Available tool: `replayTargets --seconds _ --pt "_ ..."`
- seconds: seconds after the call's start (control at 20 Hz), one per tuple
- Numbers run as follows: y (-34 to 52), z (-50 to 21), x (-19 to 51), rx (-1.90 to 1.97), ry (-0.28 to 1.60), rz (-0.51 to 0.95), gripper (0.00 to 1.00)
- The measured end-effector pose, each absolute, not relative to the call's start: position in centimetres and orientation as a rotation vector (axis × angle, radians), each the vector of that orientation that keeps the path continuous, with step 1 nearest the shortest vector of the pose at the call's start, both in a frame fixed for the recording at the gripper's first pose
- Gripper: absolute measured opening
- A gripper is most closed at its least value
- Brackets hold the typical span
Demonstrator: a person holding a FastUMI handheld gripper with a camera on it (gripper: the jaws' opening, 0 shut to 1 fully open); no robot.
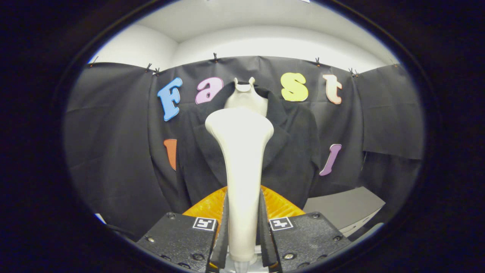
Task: Iron the clothes twice with a garment steamer, once on the left side and once on the right side.
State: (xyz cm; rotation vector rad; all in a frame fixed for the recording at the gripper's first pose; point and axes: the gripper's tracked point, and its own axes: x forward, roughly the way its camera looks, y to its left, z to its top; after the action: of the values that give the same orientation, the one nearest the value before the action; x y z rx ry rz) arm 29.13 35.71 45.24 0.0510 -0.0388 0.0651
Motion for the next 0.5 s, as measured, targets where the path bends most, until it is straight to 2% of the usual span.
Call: replayTargets --seconds 0.5 --pt "43.4 50.7 33.3 -0.014 -0.08 0.027 0.38"
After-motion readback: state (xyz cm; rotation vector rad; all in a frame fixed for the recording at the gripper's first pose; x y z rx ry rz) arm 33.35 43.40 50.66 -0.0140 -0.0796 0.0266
